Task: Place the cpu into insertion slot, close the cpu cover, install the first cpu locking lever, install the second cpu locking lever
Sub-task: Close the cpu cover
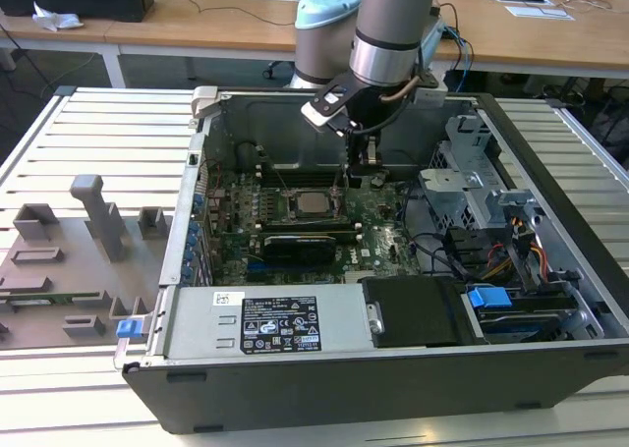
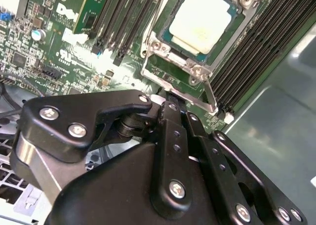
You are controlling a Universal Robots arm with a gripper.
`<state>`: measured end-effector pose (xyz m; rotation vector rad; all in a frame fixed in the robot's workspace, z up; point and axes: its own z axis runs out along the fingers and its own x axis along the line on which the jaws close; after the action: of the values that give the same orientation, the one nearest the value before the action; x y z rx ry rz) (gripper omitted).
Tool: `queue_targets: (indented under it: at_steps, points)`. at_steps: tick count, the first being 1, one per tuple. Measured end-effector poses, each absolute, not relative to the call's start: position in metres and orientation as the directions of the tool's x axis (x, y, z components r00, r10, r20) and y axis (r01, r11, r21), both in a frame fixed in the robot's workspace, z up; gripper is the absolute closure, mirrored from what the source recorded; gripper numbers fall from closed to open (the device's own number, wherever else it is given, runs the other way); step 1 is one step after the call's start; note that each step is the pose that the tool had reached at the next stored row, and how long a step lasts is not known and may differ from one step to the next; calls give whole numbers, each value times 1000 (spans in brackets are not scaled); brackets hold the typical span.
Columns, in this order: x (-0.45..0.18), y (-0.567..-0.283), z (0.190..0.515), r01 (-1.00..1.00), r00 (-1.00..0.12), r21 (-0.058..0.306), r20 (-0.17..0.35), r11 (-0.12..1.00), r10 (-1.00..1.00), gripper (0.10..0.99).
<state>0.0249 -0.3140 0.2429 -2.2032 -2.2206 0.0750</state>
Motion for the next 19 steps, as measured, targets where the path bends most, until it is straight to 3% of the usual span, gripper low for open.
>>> queue_targets:
  at_steps: [19]
  points:
    - [-3,-314,237,999,-9,-43,-25,7,1000,980]
